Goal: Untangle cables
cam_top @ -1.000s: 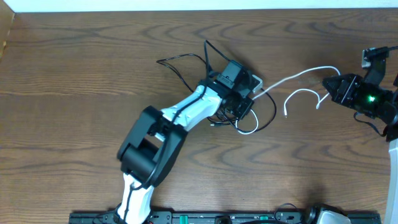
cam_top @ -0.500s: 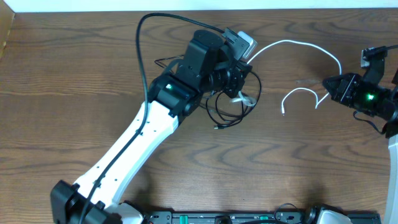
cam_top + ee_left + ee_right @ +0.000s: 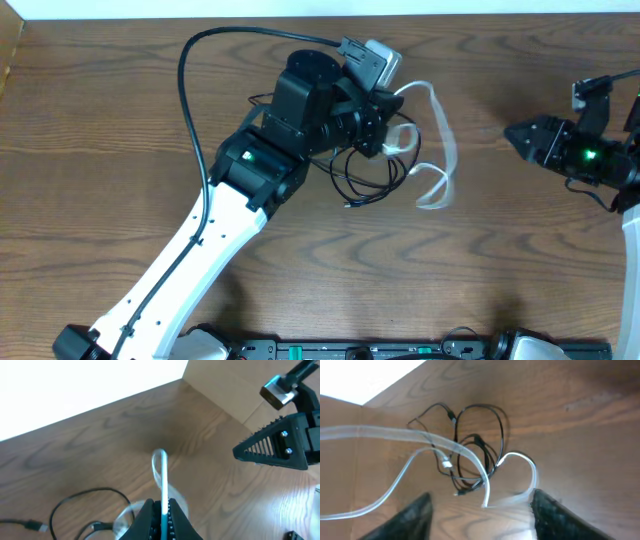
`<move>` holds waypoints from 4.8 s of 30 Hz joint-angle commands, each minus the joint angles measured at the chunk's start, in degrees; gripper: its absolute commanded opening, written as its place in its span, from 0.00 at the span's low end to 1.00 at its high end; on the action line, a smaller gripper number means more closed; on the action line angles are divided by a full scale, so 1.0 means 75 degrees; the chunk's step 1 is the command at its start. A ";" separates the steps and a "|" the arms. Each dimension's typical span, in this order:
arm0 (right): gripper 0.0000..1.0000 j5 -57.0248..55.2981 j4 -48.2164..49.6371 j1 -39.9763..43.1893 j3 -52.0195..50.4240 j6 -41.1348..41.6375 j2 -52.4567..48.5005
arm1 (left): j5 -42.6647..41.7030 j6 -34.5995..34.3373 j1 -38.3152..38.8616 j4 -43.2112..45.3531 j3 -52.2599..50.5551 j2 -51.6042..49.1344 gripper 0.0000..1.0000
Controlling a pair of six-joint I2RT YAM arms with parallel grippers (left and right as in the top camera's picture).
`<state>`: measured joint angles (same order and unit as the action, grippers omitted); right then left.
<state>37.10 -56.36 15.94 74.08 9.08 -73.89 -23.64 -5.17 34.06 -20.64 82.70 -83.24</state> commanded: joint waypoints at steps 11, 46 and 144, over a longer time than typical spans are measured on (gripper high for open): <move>0.82 0.0548 0.1020 -0.1781 0.0119 -0.1970 -0.0038 | -0.3031 -0.0189 -0.0688 -0.0329 0.0058 0.0017 0.07; 0.01 0.2057 0.4610 -0.3290 0.0131 -0.0318 -0.2734 | -0.4858 -0.1749 -0.2355 0.0017 0.0047 0.0125 0.11; 0.99 -0.2151 -0.0545 0.0131 0.2964 0.0466 -0.3066 | -0.0761 -0.1259 -0.0035 -0.0125 -0.0198 -0.3617 0.45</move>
<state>22.37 -59.68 17.02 96.77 13.74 -96.71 -34.41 -10.41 31.48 -24.95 81.95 -106.59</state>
